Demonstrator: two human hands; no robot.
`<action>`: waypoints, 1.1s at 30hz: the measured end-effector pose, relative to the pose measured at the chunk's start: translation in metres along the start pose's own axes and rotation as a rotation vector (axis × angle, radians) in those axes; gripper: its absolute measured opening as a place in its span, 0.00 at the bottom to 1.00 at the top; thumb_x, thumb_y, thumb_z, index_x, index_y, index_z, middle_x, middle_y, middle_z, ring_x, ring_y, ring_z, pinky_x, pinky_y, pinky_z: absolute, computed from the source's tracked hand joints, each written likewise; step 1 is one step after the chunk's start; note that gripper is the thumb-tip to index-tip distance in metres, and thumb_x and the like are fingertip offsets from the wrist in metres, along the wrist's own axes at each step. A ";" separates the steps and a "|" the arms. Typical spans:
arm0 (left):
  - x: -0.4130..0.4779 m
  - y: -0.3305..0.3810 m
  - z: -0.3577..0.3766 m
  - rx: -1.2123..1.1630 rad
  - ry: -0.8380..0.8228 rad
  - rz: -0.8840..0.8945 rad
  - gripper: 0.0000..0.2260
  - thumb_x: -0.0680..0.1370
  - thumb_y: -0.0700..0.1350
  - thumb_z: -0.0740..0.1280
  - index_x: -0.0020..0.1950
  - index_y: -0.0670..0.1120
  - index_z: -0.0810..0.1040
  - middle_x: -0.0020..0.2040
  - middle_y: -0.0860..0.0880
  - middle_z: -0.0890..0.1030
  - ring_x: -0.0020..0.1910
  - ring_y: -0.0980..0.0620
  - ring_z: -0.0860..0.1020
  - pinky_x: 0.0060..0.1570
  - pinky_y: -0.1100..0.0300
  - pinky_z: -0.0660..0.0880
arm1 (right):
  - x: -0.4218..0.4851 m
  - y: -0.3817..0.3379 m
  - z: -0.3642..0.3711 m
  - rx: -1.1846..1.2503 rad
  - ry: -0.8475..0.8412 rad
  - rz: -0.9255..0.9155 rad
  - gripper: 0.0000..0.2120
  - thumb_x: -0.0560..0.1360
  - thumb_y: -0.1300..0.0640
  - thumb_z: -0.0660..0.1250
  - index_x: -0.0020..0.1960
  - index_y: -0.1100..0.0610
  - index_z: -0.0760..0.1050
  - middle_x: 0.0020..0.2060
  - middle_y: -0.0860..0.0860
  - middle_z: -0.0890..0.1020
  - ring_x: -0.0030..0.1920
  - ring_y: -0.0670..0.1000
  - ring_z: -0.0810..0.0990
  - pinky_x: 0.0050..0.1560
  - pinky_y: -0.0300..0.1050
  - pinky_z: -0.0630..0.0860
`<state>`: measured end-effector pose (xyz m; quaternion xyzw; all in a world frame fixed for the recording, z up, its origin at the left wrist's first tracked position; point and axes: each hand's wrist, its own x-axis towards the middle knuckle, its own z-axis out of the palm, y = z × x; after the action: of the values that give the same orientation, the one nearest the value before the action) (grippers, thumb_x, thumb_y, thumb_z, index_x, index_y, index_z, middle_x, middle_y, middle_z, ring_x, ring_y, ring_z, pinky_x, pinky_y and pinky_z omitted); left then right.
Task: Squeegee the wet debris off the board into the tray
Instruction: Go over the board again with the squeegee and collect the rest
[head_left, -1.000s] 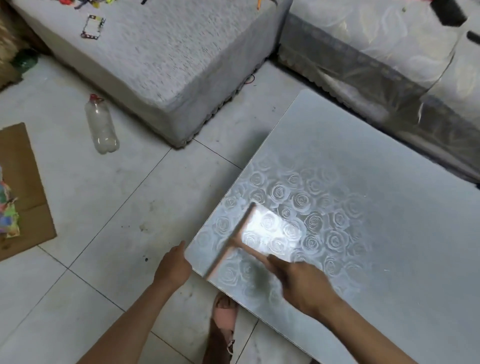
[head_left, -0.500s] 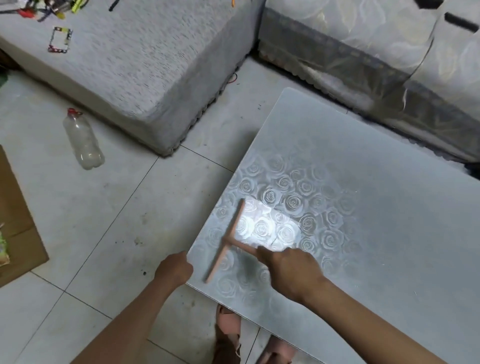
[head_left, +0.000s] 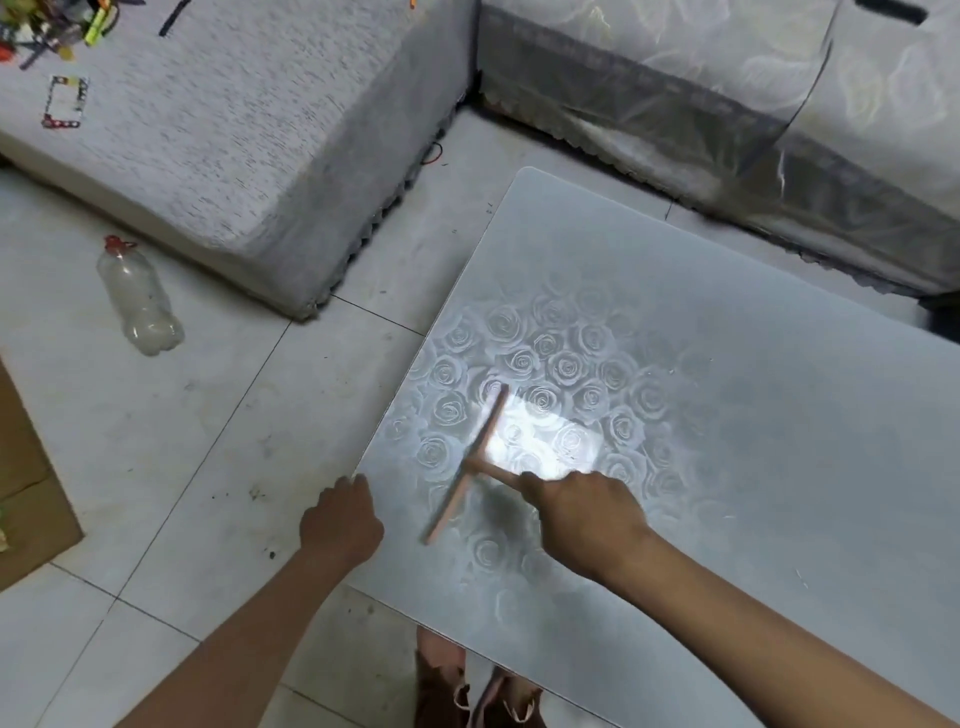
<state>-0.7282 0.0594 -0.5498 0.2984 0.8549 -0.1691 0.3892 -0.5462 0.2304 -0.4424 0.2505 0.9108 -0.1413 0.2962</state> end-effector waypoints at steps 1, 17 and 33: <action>0.000 0.005 -0.002 0.005 0.002 0.018 0.23 0.79 0.41 0.53 0.74 0.44 0.57 0.73 0.45 0.62 0.69 0.45 0.65 0.64 0.52 0.67 | -0.014 0.017 0.007 0.013 -0.009 0.015 0.24 0.75 0.61 0.56 0.70 0.46 0.65 0.51 0.56 0.80 0.52 0.59 0.79 0.41 0.45 0.66; 0.016 0.064 -0.044 0.150 0.050 0.125 0.21 0.77 0.41 0.57 0.71 0.44 0.62 0.73 0.49 0.61 0.69 0.47 0.65 0.62 0.54 0.68 | 0.056 0.074 -0.041 0.011 0.065 -0.007 0.15 0.77 0.56 0.57 0.63 0.50 0.73 0.54 0.55 0.79 0.54 0.58 0.78 0.42 0.45 0.67; 0.058 0.091 -0.079 0.167 0.074 0.124 0.27 0.76 0.38 0.55 0.75 0.41 0.52 0.78 0.46 0.50 0.72 0.46 0.61 0.63 0.54 0.66 | 0.094 0.089 -0.073 -0.035 0.117 -0.025 0.12 0.77 0.56 0.59 0.59 0.53 0.74 0.54 0.55 0.78 0.54 0.58 0.78 0.43 0.46 0.68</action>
<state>-0.7445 0.1922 -0.5484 0.3882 0.8314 -0.2042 0.3410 -0.5984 0.3695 -0.4524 0.2419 0.9320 -0.1143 0.2448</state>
